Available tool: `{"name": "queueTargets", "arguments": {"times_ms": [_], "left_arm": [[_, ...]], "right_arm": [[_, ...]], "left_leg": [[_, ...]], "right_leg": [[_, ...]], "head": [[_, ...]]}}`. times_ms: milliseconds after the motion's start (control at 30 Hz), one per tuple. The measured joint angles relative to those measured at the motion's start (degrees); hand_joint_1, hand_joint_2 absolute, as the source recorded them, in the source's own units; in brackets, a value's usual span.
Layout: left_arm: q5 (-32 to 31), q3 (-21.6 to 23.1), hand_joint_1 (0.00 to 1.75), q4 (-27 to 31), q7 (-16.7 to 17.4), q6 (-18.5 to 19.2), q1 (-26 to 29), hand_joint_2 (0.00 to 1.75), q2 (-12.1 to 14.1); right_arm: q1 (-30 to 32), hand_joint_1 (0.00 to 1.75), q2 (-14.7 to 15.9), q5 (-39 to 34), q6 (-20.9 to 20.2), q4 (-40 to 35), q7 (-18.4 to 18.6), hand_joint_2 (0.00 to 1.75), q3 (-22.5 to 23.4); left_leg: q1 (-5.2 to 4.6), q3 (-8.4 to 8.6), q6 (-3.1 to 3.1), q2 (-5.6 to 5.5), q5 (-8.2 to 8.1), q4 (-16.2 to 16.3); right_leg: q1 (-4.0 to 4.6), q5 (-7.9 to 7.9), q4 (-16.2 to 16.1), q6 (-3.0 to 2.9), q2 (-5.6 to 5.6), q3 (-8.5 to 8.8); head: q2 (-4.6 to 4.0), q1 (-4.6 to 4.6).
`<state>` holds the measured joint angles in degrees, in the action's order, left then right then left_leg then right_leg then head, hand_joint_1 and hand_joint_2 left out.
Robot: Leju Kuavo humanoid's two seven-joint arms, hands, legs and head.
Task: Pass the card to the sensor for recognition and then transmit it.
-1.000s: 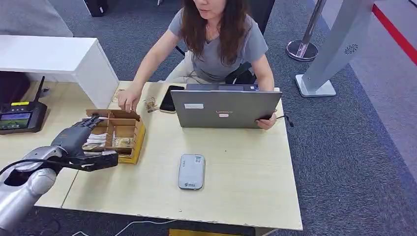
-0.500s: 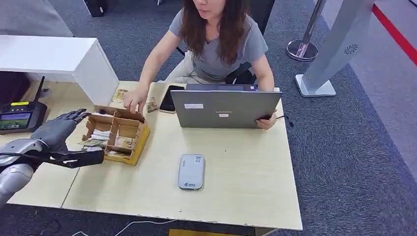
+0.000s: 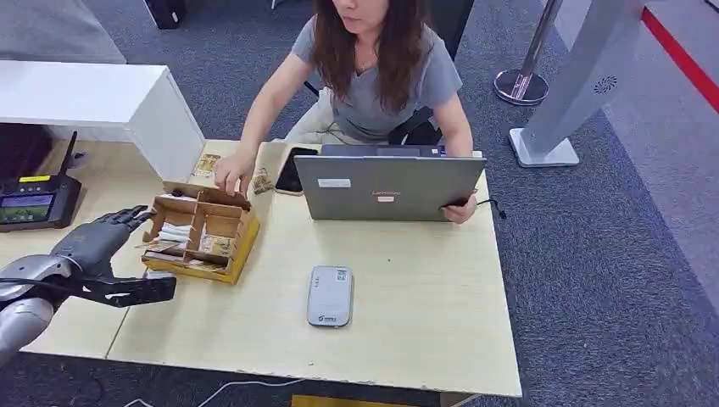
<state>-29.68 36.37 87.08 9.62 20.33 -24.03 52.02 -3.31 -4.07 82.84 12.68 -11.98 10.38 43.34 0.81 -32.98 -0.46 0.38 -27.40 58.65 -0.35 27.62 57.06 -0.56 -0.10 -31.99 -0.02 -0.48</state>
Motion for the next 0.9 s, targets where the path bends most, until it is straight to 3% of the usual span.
{"name": "queueTargets", "arguments": {"times_ms": [433,900], "left_arm": [[-6.60,0.87,0.00,-2.93,1.03,-3.41,0.94,1.75,-2.25],[-14.93,0.90,0.00,-12.37,1.33,-8.59,0.80,1.75,-10.20]], "right_arm": [[-0.58,0.00,0.00,0.85,-0.57,0.00,0.35,1.75,0.00],[-0.75,0.00,0.00,1.27,-0.83,0.00,0.77,1.75,0.00]], "left_leg": [[-0.01,0.00,0.00,-0.01,0.00,0.00],[-0.01,0.01,0.00,0.00,0.00,0.00]], "right_leg": [[0.00,0.00,0.00,0.00,-0.01,0.00],[-0.01,-0.01,-0.01,0.00,0.00,0.00]], "head": [[0.00,-0.02],[0.00,-0.02]]}}
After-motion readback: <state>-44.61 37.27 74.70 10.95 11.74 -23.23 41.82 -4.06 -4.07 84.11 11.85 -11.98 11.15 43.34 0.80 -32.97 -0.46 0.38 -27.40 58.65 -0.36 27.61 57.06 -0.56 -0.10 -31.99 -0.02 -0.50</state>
